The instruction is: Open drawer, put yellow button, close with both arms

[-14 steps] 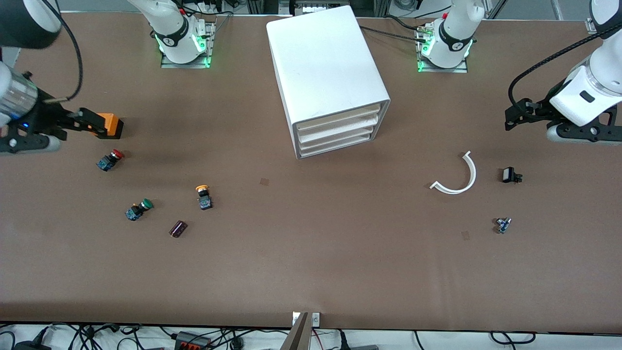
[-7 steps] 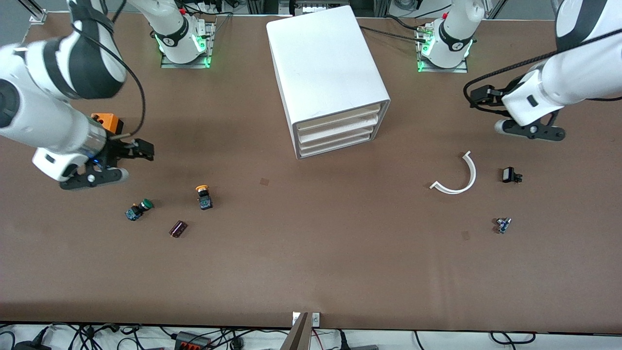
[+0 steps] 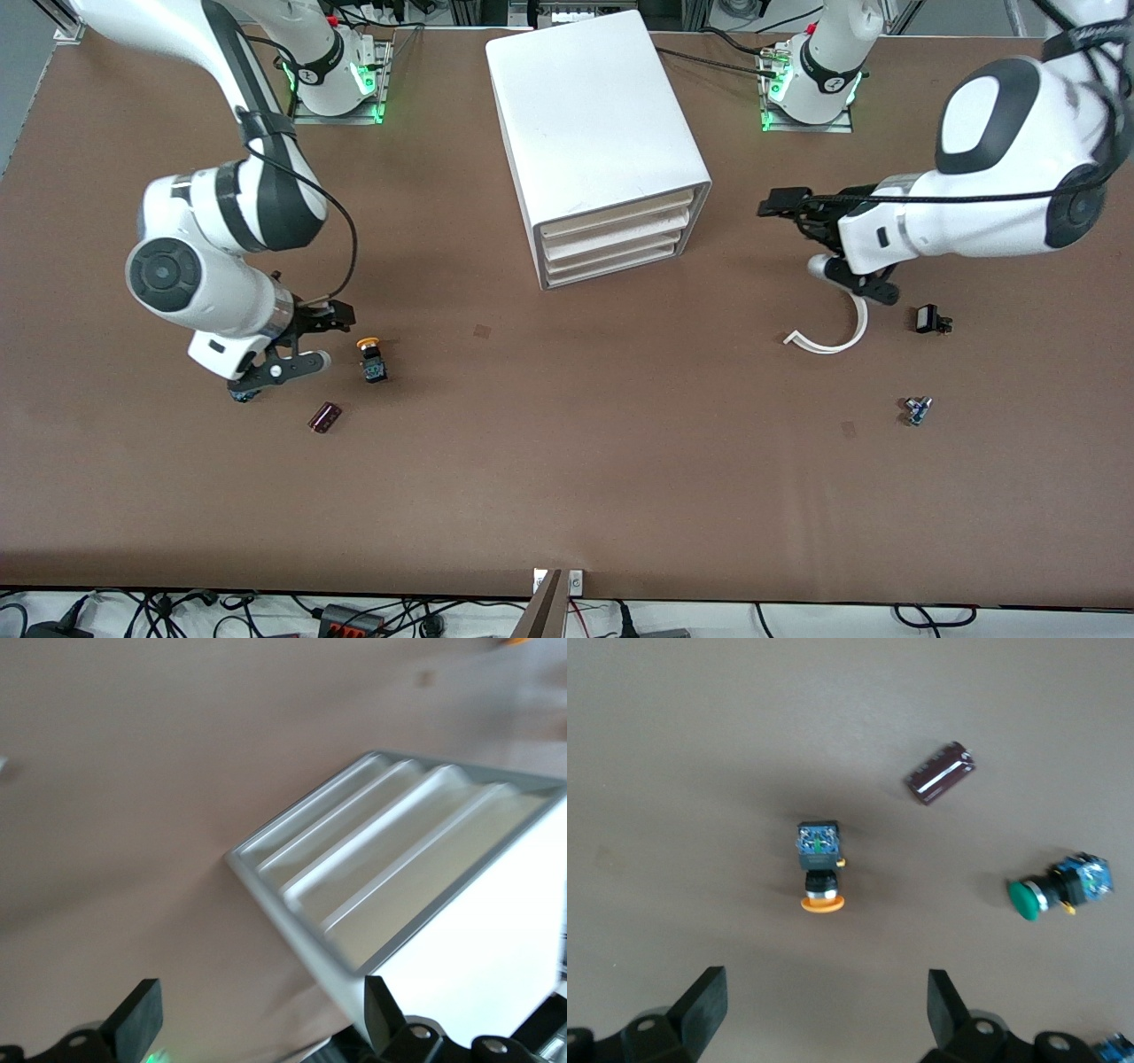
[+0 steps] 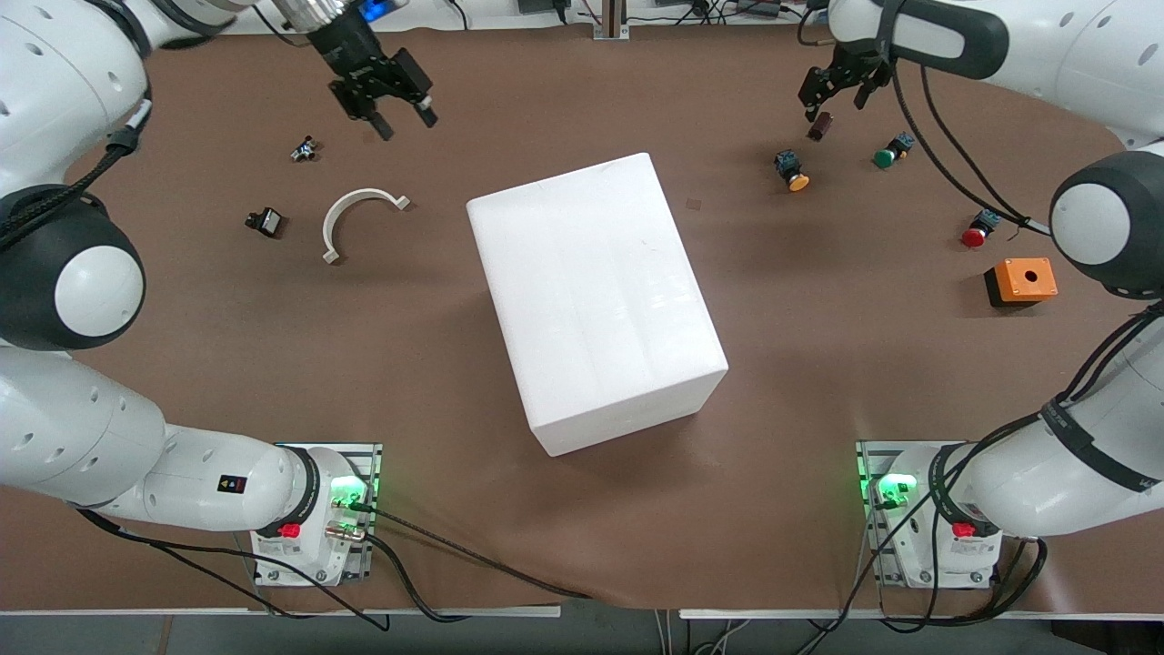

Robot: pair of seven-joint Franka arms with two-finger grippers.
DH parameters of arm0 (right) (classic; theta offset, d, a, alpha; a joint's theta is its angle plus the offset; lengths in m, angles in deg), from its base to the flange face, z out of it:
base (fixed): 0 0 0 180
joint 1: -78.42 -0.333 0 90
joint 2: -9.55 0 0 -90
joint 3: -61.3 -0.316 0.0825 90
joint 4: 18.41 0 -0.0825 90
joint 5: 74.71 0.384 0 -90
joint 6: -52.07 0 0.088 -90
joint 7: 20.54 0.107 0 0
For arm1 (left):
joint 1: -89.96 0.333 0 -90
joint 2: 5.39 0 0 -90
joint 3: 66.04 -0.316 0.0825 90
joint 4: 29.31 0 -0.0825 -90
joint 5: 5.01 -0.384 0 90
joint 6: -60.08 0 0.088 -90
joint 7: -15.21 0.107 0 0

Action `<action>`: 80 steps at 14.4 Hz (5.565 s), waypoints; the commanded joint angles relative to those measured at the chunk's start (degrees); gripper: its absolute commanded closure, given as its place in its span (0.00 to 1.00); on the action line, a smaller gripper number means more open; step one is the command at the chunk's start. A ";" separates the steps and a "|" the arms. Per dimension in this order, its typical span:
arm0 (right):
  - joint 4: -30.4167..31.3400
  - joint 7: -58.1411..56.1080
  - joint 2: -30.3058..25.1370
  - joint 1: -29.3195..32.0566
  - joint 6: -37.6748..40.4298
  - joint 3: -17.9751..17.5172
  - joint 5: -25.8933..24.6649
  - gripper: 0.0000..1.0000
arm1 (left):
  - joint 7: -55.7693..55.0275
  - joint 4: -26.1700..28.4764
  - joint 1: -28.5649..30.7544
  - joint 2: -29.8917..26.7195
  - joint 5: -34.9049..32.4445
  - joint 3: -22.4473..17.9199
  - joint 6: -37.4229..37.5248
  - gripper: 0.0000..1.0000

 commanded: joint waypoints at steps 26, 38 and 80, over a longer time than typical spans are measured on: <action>-1.10 -4.60 15.63 -1.11 -12.71 0.08 3.54 0.32 | 44.62 22.44 0.16 10.53 42.07 3.40 -4.84 0.60; -15.13 -4.42 13.17 -2.07 0.88 -0.01 3.46 1.00 | 46.03 19.29 0.95 12.63 41.72 3.06 -4.92 0.98; -37.75 31.70 16.51 -35.03 6.63 -0.10 3.28 1.00 | -14.70 -30.73 5.25 12.91 -26.49 -0.81 16.43 0.00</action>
